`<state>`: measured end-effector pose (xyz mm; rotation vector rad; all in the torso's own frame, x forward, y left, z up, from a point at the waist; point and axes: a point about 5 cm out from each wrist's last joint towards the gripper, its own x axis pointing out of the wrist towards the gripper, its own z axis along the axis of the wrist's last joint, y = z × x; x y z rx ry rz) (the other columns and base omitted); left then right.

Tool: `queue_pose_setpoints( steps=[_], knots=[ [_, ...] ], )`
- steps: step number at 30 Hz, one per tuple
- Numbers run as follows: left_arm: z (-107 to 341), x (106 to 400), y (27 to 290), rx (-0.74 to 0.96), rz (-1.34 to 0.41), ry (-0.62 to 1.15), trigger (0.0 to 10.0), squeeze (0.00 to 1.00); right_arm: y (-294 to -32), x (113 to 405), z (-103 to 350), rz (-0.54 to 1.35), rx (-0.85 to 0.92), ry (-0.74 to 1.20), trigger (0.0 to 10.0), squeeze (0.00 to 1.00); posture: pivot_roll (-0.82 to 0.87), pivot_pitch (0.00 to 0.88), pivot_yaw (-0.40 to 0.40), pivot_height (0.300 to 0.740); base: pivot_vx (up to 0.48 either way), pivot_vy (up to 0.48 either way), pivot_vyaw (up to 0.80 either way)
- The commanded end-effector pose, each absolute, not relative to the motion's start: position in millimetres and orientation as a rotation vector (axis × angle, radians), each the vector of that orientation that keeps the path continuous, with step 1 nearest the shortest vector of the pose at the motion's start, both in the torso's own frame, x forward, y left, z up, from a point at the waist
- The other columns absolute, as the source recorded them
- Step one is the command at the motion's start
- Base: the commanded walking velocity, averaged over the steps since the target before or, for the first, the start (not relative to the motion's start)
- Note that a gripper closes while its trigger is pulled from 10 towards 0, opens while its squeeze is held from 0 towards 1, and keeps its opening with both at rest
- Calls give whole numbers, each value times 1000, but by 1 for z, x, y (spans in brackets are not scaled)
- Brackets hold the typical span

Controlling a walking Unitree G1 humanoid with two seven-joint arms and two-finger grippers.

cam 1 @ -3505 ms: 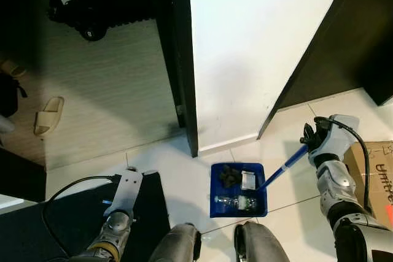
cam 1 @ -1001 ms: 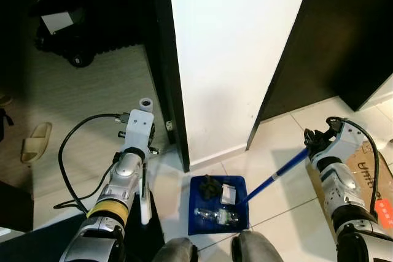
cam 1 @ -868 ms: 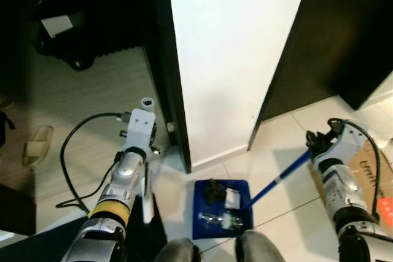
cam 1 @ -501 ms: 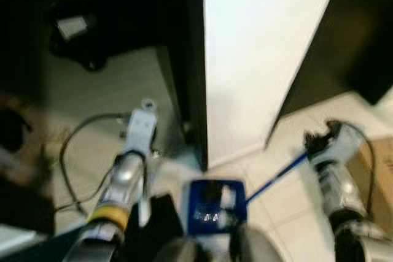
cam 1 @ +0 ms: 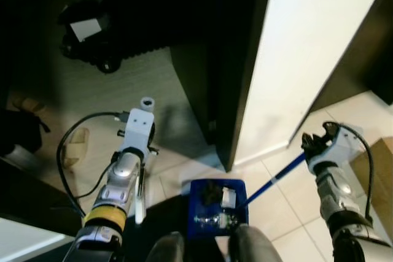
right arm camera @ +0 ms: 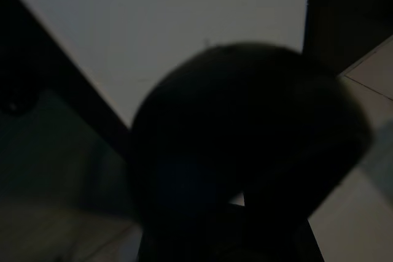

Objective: Sweep floor

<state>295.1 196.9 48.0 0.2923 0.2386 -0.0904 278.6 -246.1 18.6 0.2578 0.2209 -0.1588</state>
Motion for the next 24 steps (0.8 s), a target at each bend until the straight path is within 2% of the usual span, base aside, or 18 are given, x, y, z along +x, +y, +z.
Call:
queue_pose_setpoints(
  steps=[1,9,21,24],
  knots=[
    [52,295,204,322,-85,235,10000,0,-242,281,22,-157,277,193,10000,0,28,6,-6,740,0,480,0],
    [52,293,199,307,-154,242,10000,0,-243,278,19,-167,280,197,10000,0,27,3,0,740,0,0,0],
    [52,290,191,322,-189,238,10000,0,-246,273,17,-180,279,200,10000,0,21,3,2,740,0,-480,0],
    [52,291,192,310,-169,241,10000,0,-246,273,17,-181,279,201,10000,0,20,5,2,740,0,0,0]
  ],
)
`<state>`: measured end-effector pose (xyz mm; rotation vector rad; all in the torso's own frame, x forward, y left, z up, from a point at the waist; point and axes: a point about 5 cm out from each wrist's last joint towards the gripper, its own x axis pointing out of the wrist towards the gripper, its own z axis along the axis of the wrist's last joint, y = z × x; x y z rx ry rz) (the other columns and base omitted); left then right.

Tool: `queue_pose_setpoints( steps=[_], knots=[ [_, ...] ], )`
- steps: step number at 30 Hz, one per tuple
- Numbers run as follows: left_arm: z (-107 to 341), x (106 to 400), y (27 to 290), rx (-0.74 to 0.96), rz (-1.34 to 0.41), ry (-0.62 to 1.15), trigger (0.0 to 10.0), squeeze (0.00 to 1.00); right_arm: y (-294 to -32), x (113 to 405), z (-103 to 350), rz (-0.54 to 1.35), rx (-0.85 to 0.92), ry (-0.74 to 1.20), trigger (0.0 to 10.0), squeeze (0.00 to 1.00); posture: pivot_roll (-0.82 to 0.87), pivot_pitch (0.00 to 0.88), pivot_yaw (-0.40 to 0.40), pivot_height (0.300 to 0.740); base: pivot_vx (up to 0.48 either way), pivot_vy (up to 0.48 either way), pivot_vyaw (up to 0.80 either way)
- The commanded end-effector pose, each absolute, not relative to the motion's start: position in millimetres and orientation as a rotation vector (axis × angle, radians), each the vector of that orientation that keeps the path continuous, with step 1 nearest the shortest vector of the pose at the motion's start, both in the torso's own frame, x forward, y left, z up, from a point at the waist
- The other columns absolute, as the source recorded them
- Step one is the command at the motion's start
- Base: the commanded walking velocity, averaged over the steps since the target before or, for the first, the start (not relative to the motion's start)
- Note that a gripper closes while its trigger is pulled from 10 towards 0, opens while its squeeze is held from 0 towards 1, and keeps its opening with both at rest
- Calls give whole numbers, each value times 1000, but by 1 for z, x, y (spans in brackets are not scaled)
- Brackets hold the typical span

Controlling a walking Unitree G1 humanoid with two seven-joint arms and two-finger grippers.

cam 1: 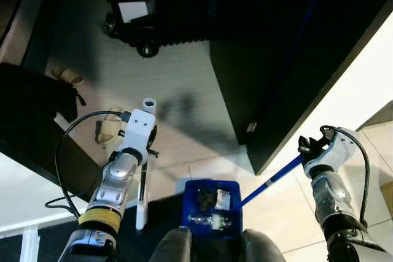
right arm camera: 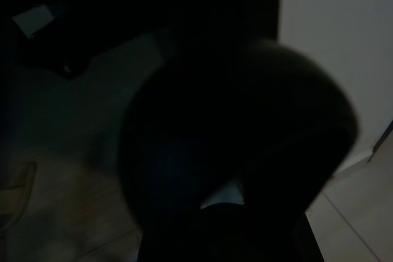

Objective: Sweep floor

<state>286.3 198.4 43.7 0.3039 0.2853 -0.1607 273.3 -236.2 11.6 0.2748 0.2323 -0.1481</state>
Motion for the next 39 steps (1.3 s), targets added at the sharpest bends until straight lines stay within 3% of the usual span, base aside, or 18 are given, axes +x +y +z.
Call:
queue_pose_setpoints(
  steps=[1,13,25,39],
  knots=[
    [51,291,193,323,-165,244,10000,0,-246,273,16,-181,279,202,10000,0,20,6,1,740,0,0,0],
    [51,288,194,329,-134,224,10000,0,-244,274,17,-172,284,201,10000,0,20,11,-5,740,0,0,0],
    [65,294,200,302,-36,129,10000,0,-239,276,17,-156,284,213,10000,0,19,12,-6,740,0,0,-800],
    [66,295,195,262,-64,120,10000,0,-243,278,21,-163,277,197,10000,0,17,10,-4,740,0,0,-800]
  ],
)
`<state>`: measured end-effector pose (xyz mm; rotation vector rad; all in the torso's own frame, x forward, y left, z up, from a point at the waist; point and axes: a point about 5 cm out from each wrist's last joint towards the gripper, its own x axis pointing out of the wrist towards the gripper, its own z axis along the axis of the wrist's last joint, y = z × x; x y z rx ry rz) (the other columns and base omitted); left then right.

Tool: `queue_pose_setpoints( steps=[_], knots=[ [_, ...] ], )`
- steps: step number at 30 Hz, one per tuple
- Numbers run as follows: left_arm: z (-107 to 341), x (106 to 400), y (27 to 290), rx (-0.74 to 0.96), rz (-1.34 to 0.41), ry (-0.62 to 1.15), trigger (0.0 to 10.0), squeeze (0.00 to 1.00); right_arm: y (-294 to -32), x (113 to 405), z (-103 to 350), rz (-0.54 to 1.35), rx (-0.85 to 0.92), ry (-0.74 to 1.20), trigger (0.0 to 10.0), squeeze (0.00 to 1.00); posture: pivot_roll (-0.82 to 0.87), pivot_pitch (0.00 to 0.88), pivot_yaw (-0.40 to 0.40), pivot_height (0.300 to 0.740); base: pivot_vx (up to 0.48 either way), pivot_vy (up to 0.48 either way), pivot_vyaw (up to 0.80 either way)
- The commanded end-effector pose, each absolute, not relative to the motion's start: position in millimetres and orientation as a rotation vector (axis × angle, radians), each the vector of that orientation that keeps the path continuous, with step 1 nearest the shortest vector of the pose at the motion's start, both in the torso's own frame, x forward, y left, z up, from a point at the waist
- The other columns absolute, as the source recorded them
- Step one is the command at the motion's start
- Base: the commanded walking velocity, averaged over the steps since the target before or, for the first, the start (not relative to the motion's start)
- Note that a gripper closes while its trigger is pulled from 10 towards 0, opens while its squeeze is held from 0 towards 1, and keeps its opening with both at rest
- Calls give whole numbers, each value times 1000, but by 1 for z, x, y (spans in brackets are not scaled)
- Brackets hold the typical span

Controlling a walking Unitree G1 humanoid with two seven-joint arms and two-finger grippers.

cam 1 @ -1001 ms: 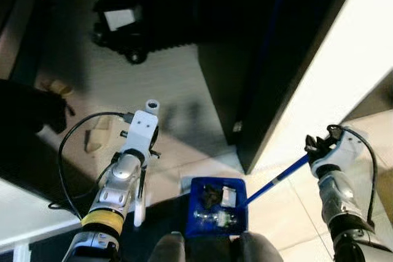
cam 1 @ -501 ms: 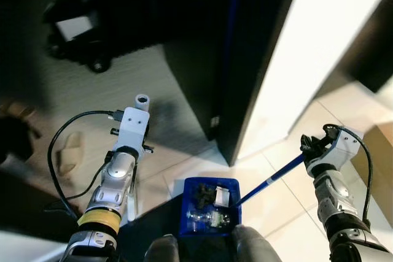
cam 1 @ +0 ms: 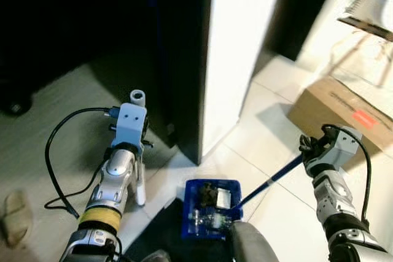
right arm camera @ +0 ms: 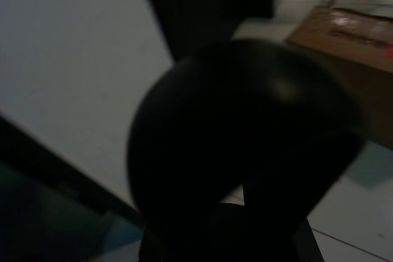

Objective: Sweep floor

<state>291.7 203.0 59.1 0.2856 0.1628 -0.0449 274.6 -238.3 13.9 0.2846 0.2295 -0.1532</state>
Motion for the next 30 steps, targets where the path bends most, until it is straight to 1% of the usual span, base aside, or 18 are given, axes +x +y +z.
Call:
queue_pose_setpoints(
  steps=[1,30],
  knots=[
    [66,295,195,258,-69,121,10000,0,-243,279,21,-163,276,197,10000,0,18,9,-4,740,0,0,-800],
    [65,293,192,217,-151,131,10000,0,-241,281,22,-155,277,205,10000,0,21,4,-6,740,0,0,-800]
  ],
)
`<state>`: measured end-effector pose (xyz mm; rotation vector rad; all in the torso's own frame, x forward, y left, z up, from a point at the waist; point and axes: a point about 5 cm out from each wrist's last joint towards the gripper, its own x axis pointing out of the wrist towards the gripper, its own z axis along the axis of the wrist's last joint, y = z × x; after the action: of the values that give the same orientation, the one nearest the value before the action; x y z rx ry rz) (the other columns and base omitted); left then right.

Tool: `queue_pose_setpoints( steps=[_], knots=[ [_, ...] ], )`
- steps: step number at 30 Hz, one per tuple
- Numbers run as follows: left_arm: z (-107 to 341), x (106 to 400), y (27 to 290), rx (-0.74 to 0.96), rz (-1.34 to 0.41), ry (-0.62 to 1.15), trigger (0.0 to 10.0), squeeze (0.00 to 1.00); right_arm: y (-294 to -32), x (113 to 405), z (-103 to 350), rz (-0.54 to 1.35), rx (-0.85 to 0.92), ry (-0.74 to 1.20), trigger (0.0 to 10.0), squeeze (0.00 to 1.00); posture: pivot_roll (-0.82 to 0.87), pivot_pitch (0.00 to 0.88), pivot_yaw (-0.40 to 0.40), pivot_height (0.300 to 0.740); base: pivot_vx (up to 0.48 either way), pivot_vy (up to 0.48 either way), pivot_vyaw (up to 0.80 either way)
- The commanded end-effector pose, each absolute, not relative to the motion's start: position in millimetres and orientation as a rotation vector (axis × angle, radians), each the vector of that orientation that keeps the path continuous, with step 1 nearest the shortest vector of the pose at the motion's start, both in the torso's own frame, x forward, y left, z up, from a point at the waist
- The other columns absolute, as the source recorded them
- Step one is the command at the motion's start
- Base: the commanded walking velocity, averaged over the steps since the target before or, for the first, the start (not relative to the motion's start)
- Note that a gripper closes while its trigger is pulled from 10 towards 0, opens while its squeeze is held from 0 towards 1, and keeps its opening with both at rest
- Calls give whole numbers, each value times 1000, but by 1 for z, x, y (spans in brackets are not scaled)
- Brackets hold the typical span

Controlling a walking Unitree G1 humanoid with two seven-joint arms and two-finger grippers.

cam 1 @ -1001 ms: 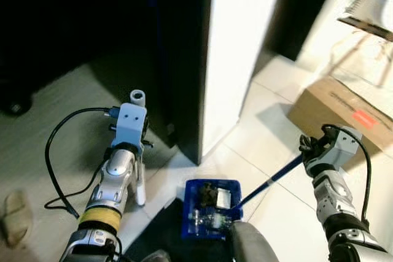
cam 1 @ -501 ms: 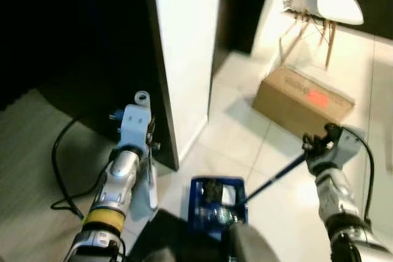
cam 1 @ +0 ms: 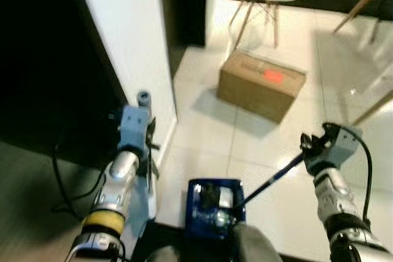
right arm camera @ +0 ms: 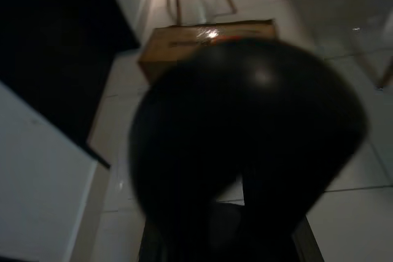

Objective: Sweep floor

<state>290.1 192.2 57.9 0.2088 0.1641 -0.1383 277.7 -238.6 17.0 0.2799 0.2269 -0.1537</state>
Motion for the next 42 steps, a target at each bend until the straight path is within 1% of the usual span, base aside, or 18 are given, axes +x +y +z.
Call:
queue_pose_setpoints(
  steps=[1,13,24,28,31,41,42],
  knots=[
    [65,293,191,215,-153,131,10000,0,-241,281,22,-155,277,205,10000,0,21,4,-6,740,0,0,-800],
    [65,292,191,212,-172,135,10000,0,-241,281,22,-162,279,204,10000,0,23,8,-4,740,0,0,-800],
    [65,292,190,215,-183,131,10000,0,-244,280,25,-189,301,159,10000,0,24,3,-3,740,0,0,-800],
    [65,293,188,208,-187,124,10000,0,-254,284,39,-226,368,40,10000,0,21,0,-1,740,0,0,-800],
    [65,292,187,208,-193,124,10000,0,-255,286,46,-221,404,-7,10000,0,18,0,3,740,0,0,-800],
    [65,294,185,209,-199,123,10000,0,-248,288,49,-181,436,-39,10000,0,20,0,5,740,0,0,-800],
    [66,294,185,209,-200,122,10000,0,-246,289,51,-167,447,-55,10000,0,21,0,6,740,0,0,0]
  ],
)
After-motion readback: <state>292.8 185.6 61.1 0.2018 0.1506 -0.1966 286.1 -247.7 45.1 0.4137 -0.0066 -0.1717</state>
